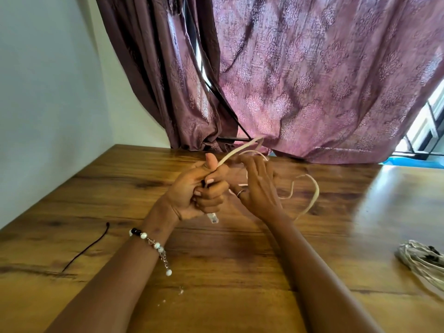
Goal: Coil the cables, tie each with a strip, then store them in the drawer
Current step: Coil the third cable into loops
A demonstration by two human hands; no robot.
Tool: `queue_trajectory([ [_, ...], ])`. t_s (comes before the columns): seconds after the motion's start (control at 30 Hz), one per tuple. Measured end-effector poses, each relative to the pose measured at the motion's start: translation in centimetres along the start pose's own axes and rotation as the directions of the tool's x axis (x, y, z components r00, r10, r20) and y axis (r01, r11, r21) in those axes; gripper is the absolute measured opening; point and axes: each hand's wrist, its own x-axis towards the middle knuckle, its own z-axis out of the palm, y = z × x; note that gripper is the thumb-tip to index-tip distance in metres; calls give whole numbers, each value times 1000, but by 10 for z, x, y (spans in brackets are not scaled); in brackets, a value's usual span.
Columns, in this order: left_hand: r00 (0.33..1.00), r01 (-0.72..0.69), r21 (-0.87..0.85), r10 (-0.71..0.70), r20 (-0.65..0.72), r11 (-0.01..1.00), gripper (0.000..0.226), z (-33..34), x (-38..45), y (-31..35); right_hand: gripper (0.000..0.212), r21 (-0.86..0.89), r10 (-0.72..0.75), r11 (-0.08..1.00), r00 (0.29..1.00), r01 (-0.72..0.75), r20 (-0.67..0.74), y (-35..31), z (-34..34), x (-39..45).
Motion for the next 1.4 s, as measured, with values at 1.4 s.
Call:
queue_trajectory([
  [1.4,655,486,788,439,-615,378,22,-53,-18,-1,26,-208,-429,857,876,472,220,-67,-29,4],
])
